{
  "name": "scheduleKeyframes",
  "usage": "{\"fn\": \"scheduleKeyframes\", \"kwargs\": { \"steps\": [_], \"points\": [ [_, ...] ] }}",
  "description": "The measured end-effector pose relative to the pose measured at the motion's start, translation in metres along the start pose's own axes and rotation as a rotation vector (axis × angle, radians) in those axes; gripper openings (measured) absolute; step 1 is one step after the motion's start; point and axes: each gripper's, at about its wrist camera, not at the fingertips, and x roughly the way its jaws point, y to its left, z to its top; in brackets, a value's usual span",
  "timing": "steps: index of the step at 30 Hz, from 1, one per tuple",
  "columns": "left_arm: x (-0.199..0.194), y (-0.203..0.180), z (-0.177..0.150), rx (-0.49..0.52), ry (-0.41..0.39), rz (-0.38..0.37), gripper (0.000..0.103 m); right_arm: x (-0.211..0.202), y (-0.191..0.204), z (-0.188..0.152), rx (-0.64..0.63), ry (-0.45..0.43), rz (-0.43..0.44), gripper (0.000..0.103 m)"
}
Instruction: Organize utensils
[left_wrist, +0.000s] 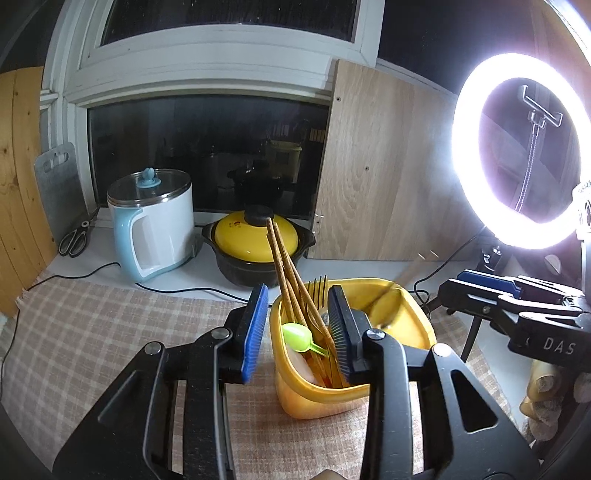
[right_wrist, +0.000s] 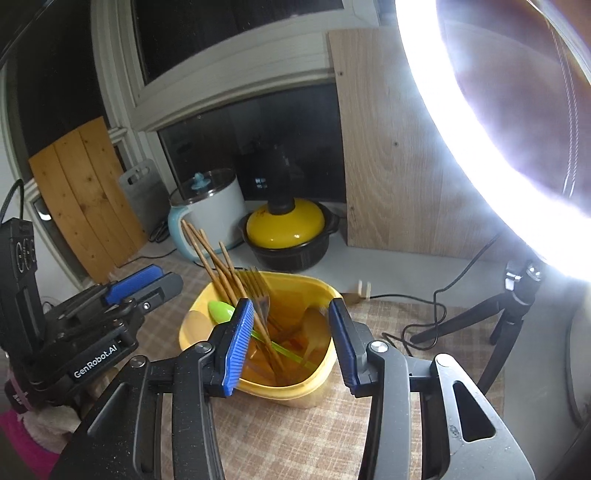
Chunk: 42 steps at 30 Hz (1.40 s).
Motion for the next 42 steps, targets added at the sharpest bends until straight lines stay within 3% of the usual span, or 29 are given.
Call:
{"fn": "scheduleKeyframes", "kwargs": {
  "steps": [10,13,16,20,24,26,33,35,36,42],
  "points": [
    [-0.029,-0.002,0.001,0.008,-0.022,0.002,0.034,-0.027,0.006,-0.004,0.004,-0.042,0.007,0.041],
    [-0.039,-0.004,0.001,0.009,-0.026,0.001,0.046,-0.037,0.007,-0.007,0.005,-0.057,0.009,0.041],
    [-0.052,-0.007,-0.001,0.014,-0.033,-0.002,0.048,-0.047,0.011,-0.01,-0.002,-0.068,0.002,0.046],
    [-0.071,-0.009,-0.006,0.021,-0.035,-0.008,0.071,-0.063,0.015,-0.017,-0.002,-0.095,-0.011,0.057],
    [-0.087,-0.012,-0.01,0.031,-0.034,-0.004,0.074,-0.08,0.019,-0.025,0.001,-0.12,-0.065,0.074],
    [-0.096,-0.012,-0.012,0.023,-0.038,-0.007,0.081,-0.086,0.021,-0.029,-0.007,-0.125,-0.091,0.079],
    [-0.115,-0.019,-0.013,0.048,-0.046,0.039,0.086,-0.097,0.026,-0.034,-0.025,-0.122,-0.172,0.08],
    [-0.119,-0.02,-0.015,0.046,-0.05,0.059,0.099,-0.1,0.026,-0.035,-0.021,-0.127,-0.184,0.08],
    [-0.122,-0.021,-0.016,0.043,-0.058,0.061,0.1,-0.102,0.026,-0.036,-0.02,-0.13,-0.188,0.08],
    [-0.126,-0.022,-0.017,0.032,-0.054,0.074,0.1,-0.105,0.029,-0.04,-0.027,-0.138,-0.214,0.082]
  ]
}}
